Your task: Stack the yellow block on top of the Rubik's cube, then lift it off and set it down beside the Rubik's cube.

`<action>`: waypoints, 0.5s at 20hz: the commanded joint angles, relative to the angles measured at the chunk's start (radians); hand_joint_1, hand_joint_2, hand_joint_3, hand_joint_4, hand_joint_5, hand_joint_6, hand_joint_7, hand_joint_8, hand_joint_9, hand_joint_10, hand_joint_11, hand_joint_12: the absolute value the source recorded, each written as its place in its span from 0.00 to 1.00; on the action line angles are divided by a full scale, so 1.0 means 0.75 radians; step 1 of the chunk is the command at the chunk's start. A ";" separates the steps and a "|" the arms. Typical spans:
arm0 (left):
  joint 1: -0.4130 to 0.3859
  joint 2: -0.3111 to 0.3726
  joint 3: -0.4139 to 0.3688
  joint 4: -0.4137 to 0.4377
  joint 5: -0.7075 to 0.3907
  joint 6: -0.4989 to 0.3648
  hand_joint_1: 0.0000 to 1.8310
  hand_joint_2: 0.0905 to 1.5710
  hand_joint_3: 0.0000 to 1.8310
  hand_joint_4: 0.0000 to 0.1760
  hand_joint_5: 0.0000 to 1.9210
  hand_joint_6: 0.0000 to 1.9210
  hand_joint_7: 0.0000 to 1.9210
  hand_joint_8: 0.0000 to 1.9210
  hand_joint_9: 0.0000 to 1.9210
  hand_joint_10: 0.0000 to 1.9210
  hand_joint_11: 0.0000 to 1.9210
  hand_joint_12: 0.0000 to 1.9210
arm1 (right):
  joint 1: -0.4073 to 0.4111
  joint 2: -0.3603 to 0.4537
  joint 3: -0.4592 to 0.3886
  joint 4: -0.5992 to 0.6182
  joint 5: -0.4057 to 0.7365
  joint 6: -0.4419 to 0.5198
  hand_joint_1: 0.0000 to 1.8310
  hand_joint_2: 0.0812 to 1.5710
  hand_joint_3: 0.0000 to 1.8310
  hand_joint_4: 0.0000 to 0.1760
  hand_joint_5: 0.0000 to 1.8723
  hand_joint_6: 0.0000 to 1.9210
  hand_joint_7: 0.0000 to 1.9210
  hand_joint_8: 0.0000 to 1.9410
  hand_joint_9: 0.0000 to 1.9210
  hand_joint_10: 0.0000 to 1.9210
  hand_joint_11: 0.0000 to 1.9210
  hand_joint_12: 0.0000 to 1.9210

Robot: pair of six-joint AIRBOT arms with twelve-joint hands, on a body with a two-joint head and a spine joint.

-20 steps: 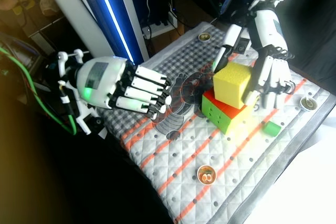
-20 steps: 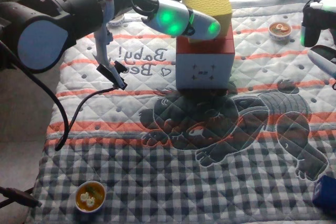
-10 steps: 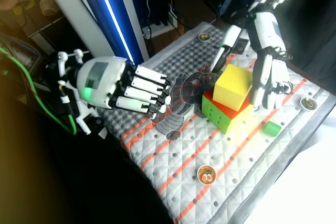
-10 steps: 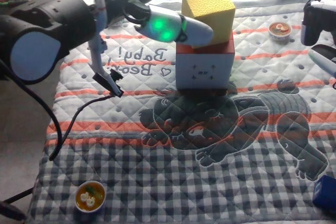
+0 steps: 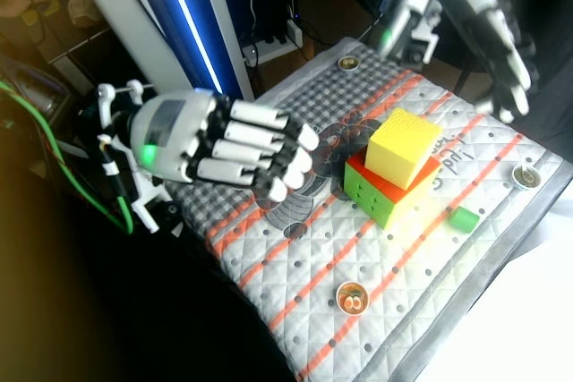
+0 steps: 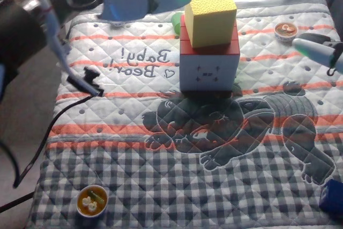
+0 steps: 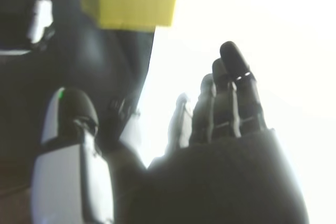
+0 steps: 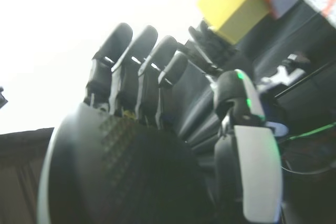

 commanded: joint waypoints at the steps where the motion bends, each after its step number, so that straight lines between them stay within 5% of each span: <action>1: 0.003 0.018 -0.022 0.024 0.254 -0.008 0.39 0.68 0.02 0.99 0.00 0.00 0.06 0.01 0.00 0.25 0.00 0.86 | 0.032 -0.008 0.013 -0.018 0.120 0.004 0.37 0.62 0.00 0.00 0.13 0.25 0.15 0.16 0.06 0.32 0.00 0.61; 2: 0.029 0.046 -0.056 0.025 0.306 -0.008 0.39 0.68 0.02 0.99 0.00 0.00 0.06 0.01 0.00 0.25 0.00 0.86 | 0.060 -0.018 0.027 -0.022 0.097 0.004 0.37 0.62 0.00 0.00 0.13 0.25 0.15 0.16 0.06 0.32 0.00 0.61; 3: 0.058 0.074 -0.089 0.021 0.357 -0.008 0.44 0.77 0.03 1.00 0.01 0.00 0.07 0.01 0.00 0.23 0.00 0.76 | 0.088 -0.036 0.044 -0.025 0.069 0.004 0.34 0.54 0.00 0.00 0.11 0.16 0.13 0.05 0.04 0.25 0.00 0.57; 7: 0.175 0.163 -0.180 -0.029 0.513 -0.008 0.20 0.69 0.00 0.81 0.01 0.00 0.07 0.01 0.00 0.24 0.00 0.70 | 0.198 -0.108 0.100 -0.057 -0.024 0.004 0.27 0.49 0.00 0.00 0.07 0.03 0.11 0.00 0.03 0.18 0.00 0.55; 10: 0.239 0.195 -0.216 -0.074 0.568 -0.008 0.22 0.70 0.00 0.48 0.04 0.01 0.11 0.01 0.00 0.33 0.00 0.74 | 0.264 -0.156 0.146 -0.060 -0.093 0.004 0.30 0.49 0.00 0.00 0.07 0.01 0.10 0.00 0.02 0.14 0.00 0.42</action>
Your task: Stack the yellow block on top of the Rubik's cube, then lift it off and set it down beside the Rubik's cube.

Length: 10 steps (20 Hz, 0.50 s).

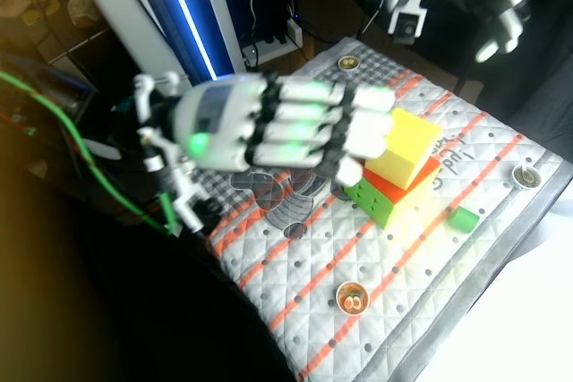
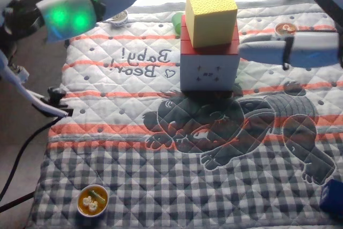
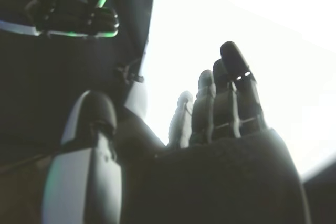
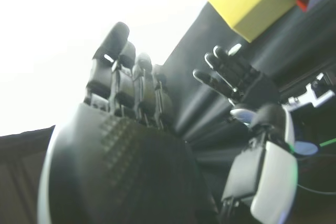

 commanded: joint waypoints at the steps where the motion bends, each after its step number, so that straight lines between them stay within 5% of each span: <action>1: -0.002 0.008 -0.009 0.027 0.184 -0.007 0.23 0.70 0.00 0.50 0.05 0.01 0.11 0.01 0.00 0.36 0.00 0.81 | 0.034 -0.007 0.015 0.003 0.124 0.004 0.29 0.49 0.00 0.00 0.09 0.02 0.12 0.01 0.05 0.14 0.00 0.44; 3: 0.025 0.016 -0.019 -0.001 0.207 -0.007 0.24 0.71 0.00 0.47 0.05 0.01 0.11 0.01 0.00 0.39 0.00 0.87 | 0.085 -0.039 0.044 -0.007 0.075 0.004 0.25 0.48 0.00 0.00 0.13 0.01 0.15 0.00 0.11 0.09 0.00 0.48; 6: 0.046 0.016 -0.027 -0.019 0.224 -0.007 0.28 0.75 0.01 0.54 0.06 0.01 0.11 0.01 0.00 0.36 0.00 0.83 | 0.153 -0.088 0.096 -0.009 0.009 0.004 0.24 0.48 0.00 0.00 0.14 0.01 0.16 0.00 0.12 0.07 0.00 0.51; 10: 0.062 0.016 -0.037 -0.035 0.245 -0.008 0.27 0.75 0.00 0.40 0.05 0.01 0.13 0.02 0.00 0.39 0.00 0.80 | 0.215 -0.152 0.160 -0.009 -0.082 0.004 0.29 0.50 0.00 0.00 0.07 0.00 0.08 0.00 0.05 0.02 0.00 0.33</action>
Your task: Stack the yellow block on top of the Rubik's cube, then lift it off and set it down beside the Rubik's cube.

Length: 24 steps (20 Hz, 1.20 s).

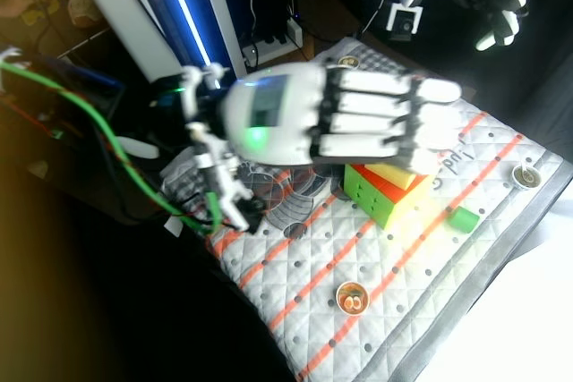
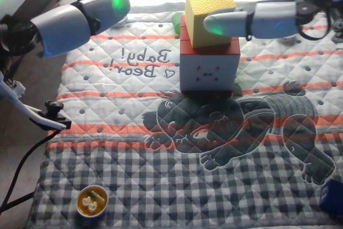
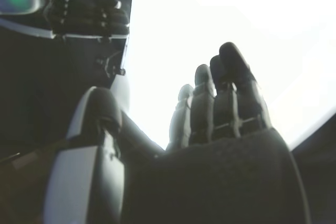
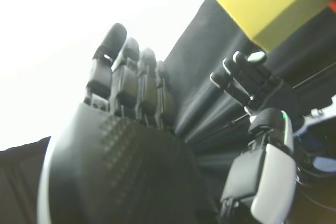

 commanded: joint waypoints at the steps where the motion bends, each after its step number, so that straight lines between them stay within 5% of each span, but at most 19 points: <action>1: -0.006 0.005 -0.007 0.025 0.180 -0.008 0.27 0.75 0.00 0.42 0.06 0.01 0.13 0.02 0.00 0.39 0.00 0.79 | 0.030 -0.010 0.018 -0.006 0.116 0.003 0.29 0.51 0.00 0.00 0.05 0.00 0.05 0.00 0.04 0.01 0.00 0.26; 2: 0.000 0.005 -0.009 0.023 0.186 -0.008 0.28 0.76 0.00 0.45 0.07 0.01 0.13 0.02 0.00 0.40 0.00 0.80 | 0.037 -0.023 0.031 -0.006 0.097 0.003 0.30 0.50 0.00 0.00 0.03 0.00 0.04 0.00 0.02 0.00 0.00 0.12; 5: 0.010 0.005 -0.017 0.018 0.202 -0.009 0.30 0.76 0.00 0.42 0.07 0.01 0.13 0.02 0.00 0.40 0.00 0.80 | 0.057 -0.067 0.079 -0.004 0.019 0.003 0.28 0.52 0.00 0.00 0.05 0.00 0.06 0.00 0.05 0.01 0.00 0.30; 6: 0.012 0.005 -0.019 0.018 0.206 -0.009 0.30 0.76 0.00 0.31 0.08 0.01 0.14 0.03 0.00 0.42 0.00 0.82 | 0.068 -0.090 0.106 -0.001 -0.023 0.003 0.29 0.52 0.00 0.00 0.06 0.00 0.05 0.00 0.03 0.00 0.00 0.20; 7: 0.013 0.004 -0.019 0.018 0.208 -0.009 0.30 0.76 0.00 0.31 0.08 0.01 0.14 0.03 0.00 0.42 0.00 0.82 | 0.071 -0.099 0.115 0.001 -0.036 0.003 0.29 0.52 0.00 0.00 0.06 0.00 0.05 0.00 0.03 0.00 0.00 0.20; 8: 0.016 0.004 -0.021 0.018 0.212 -0.010 0.30 0.75 0.00 0.29 0.08 0.02 0.14 0.03 0.00 0.43 0.00 0.82 | 0.071 -0.109 0.126 0.009 -0.052 0.003 0.28 0.49 0.00 0.00 0.07 0.00 0.09 0.01 0.08 0.02 0.00 0.38; 9: 0.018 0.004 -0.023 0.018 0.217 -0.010 0.31 0.76 0.00 0.30 0.09 0.02 0.13 0.03 0.00 0.41 0.00 0.80 | 0.071 -0.117 0.133 0.011 -0.067 0.003 0.23 0.47 0.00 0.00 0.11 0.01 0.11 0.01 0.10 0.03 0.00 0.46; 11: 0.021 0.004 -0.026 0.018 0.225 -0.012 0.33 0.77 0.00 0.11 0.10 0.02 0.14 0.03 0.00 0.43 0.00 0.84 | 0.071 -0.129 0.148 0.011 -0.103 0.003 0.19 0.46 0.00 0.00 0.08 0.00 0.08 0.00 0.06 0.01 0.00 0.37; 13: 0.024 0.005 -0.030 0.018 0.231 -0.012 0.35 0.76 0.00 0.11 0.11 0.02 0.15 0.03 0.00 0.44 0.00 0.82 | 0.071 -0.140 0.158 0.011 -0.123 0.003 0.20 0.52 0.01 0.00 0.08 0.00 0.09 0.01 0.06 0.01 0.00 0.33; 16: 0.029 0.005 -0.034 0.018 0.239 -0.013 0.37 0.78 0.01 0.00 0.11 0.02 0.15 0.03 0.00 0.45 0.00 0.80 | 0.071 -0.142 0.159 0.010 -0.134 0.003 0.37 0.71 0.00 0.00 0.32 0.03 0.28 0.02 0.21 0.13 0.00 0.74; 17: 0.032 0.005 -0.036 0.018 0.242 -0.014 0.38 0.79 0.01 0.00 0.11 0.02 0.14 0.03 0.00 0.43 0.00 0.79 | 0.071 -0.142 0.160 0.011 -0.134 0.003 0.48 0.73 0.00 0.00 0.39 0.03 0.34 0.03 0.19 0.31 0.00 0.83; 18: 0.034 0.005 -0.038 0.018 0.245 -0.015 0.38 0.80 0.01 0.00 0.10 0.02 0.14 0.03 0.00 0.42 0.00 0.78 | 0.071 -0.142 0.160 0.011 -0.134 0.003 0.58 0.75 0.01 0.00 0.41 0.53 0.41 0.09 0.16 0.65 0.03 0.97; 19: 0.037 0.005 -0.039 0.018 0.250 -0.016 0.38 0.81 0.01 0.00 0.10 0.02 0.15 0.03 0.00 0.44 0.00 0.80 | 0.071 -0.142 0.160 0.011 -0.134 0.003 0.60 0.77 0.00 0.00 0.41 0.65 0.40 0.15 0.15 0.68 0.00 0.95; 20: 0.040 0.006 -0.040 0.018 0.253 -0.018 0.38 0.82 0.01 0.00 0.10 0.02 0.15 0.03 0.00 0.44 0.00 0.79 | 0.071 -0.141 0.160 0.012 -0.134 0.003 0.64 0.77 0.00 0.00 0.46 0.63 0.34 0.63 0.16 0.71 0.00 0.98; 21: 0.042 0.006 -0.040 0.017 0.255 -0.020 0.36 0.83 0.01 0.00 0.10 0.02 0.15 0.03 0.00 0.43 0.00 0.79 | 0.071 -0.141 0.160 0.012 -0.134 0.003 0.64 0.78 0.00 0.00 0.45 0.67 0.32 0.74 0.17 0.71 0.00 0.98; 24: 0.052 0.007 -0.040 0.011 0.262 -0.028 0.38 0.84 0.00 0.00 0.11 0.02 0.16 0.03 0.01 0.42 0.00 0.80 | 0.072 -0.141 0.160 0.013 -0.133 0.003 0.63 0.80 0.00 0.00 0.42 0.68 0.33 0.79 0.22 0.71 0.03 0.97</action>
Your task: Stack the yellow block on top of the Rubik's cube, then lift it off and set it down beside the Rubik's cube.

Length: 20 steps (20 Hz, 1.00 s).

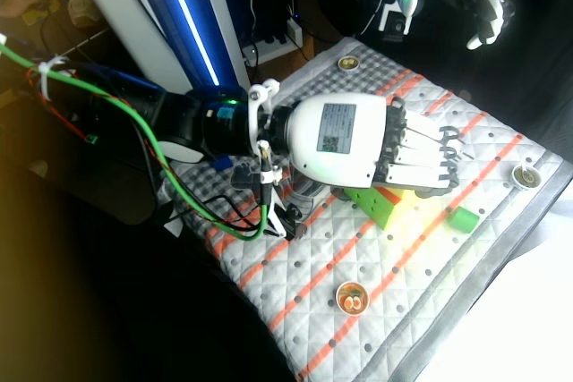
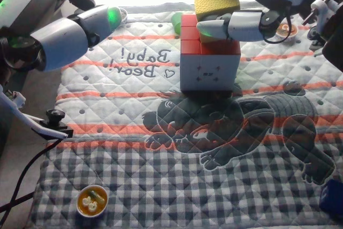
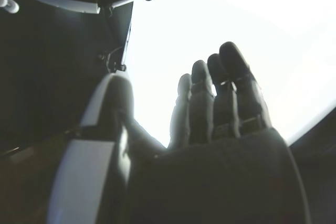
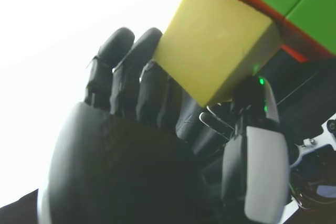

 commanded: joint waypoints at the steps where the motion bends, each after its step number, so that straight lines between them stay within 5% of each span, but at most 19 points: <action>1: -0.006 0.006 0.000 0.031 0.174 -0.014 0.38 0.84 0.00 0.00 0.11 0.02 0.16 0.02 0.01 0.42 0.00 0.78 | 0.027 0.001 0.007 -0.012 0.126 -0.010 0.64 0.79 0.00 0.00 0.43 0.64 0.33 0.82 0.21 0.75 0.04 0.99; 2: -0.002 0.007 0.000 0.028 0.177 -0.015 0.38 0.84 0.00 0.00 0.11 0.02 0.16 0.02 0.02 0.42 0.00 0.77 | 0.034 0.001 0.001 -0.012 0.135 -0.010 0.65 0.79 0.00 0.00 0.45 0.63 0.31 0.81 0.18 0.78 0.01 1.00; 6: 0.011 0.012 -0.006 0.017 0.190 -0.017 0.35 0.84 0.00 0.00 0.10 0.02 0.16 0.02 0.02 0.39 0.00 0.77 | 0.034 0.019 -0.076 -0.013 0.254 -0.010 0.63 0.79 0.00 0.00 0.41 0.72 0.36 0.72 0.26 0.64 0.06 0.88; 9: 0.034 0.028 -0.020 -0.001 0.216 -0.017 0.34 0.84 0.00 0.00 0.11 0.02 0.17 0.01 0.04 0.37 0.00 0.78 | 0.010 0.097 -0.148 -0.025 0.352 -0.010 0.63 0.79 0.00 0.00 0.40 0.68 0.37 0.78 0.28 0.79 0.17 0.99; 12: 0.063 0.046 -0.034 -0.024 0.244 -0.018 0.35 0.84 0.00 0.00 0.12 0.02 0.18 0.01 0.02 0.43 0.00 0.78 | -0.048 0.168 -0.217 -0.042 0.441 -0.010 0.63 0.79 0.00 0.00 0.38 0.69 0.39 0.78 0.32 0.80 0.26 0.93; 15: 0.086 0.057 -0.045 -0.044 0.270 -0.018 0.32 0.83 0.00 0.00 0.11 0.02 0.18 0.01 0.01 0.45 0.00 0.78 | -0.134 0.245 -0.293 -0.056 0.546 -0.010 0.64 0.80 0.00 0.00 0.40 0.62 0.34 0.90 0.32 0.99 0.34 1.00; 19: 0.120 0.073 -0.061 -0.065 0.309 -0.018 0.36 0.84 0.00 0.00 0.11 0.04 0.19 0.02 0.00 0.50 0.00 0.84 | -0.271 0.335 -0.385 -0.072 0.654 -0.010 0.66 0.77 0.00 0.00 0.42 0.59 0.42 0.78 0.37 0.93 0.34 1.00; 20: 0.128 0.075 -0.063 -0.072 0.319 -0.018 0.36 0.85 0.00 0.00 0.11 0.04 0.19 0.02 0.00 0.52 0.00 0.86 | -0.317 0.364 -0.410 -0.074 0.687 -0.010 0.67 0.77 0.00 0.00 0.43 0.56 0.41 0.82 0.37 0.96 0.34 1.00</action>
